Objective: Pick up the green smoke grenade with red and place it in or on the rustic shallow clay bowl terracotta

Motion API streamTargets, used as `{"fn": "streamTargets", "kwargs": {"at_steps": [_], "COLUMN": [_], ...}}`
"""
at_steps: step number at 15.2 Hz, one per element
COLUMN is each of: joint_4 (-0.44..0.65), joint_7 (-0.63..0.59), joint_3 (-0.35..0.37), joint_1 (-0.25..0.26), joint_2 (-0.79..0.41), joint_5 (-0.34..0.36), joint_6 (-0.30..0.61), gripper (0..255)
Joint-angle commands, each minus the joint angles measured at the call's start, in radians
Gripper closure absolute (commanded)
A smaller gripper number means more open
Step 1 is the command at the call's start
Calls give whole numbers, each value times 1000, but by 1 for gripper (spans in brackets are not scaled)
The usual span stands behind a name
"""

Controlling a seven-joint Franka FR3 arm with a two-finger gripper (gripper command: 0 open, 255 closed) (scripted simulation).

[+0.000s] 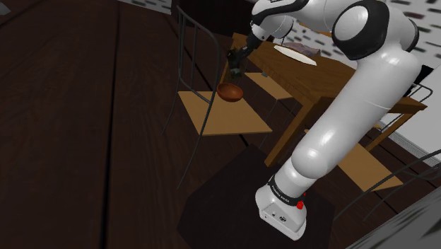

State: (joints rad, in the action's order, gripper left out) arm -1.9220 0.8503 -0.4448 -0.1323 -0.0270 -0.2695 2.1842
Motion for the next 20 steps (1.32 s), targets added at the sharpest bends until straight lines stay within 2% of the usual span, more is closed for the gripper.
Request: {"fn": "streamTargets", "kwargs": {"at_steps": [1, 7, 18, 20], "joint_4": [-7, -63, -143, -143], "joint_7": [38, 69, 152, 154], "joint_3": [-40, -43, -114, -129], "joint_1": [-41, -38, 35, 49], "joint_2": [11, -11, -78, -79], "joint_5": [-2, -31, -123, -125], "joint_6": [8, 80, 202, 202], "gripper": [255, 255, 255, 255]}}
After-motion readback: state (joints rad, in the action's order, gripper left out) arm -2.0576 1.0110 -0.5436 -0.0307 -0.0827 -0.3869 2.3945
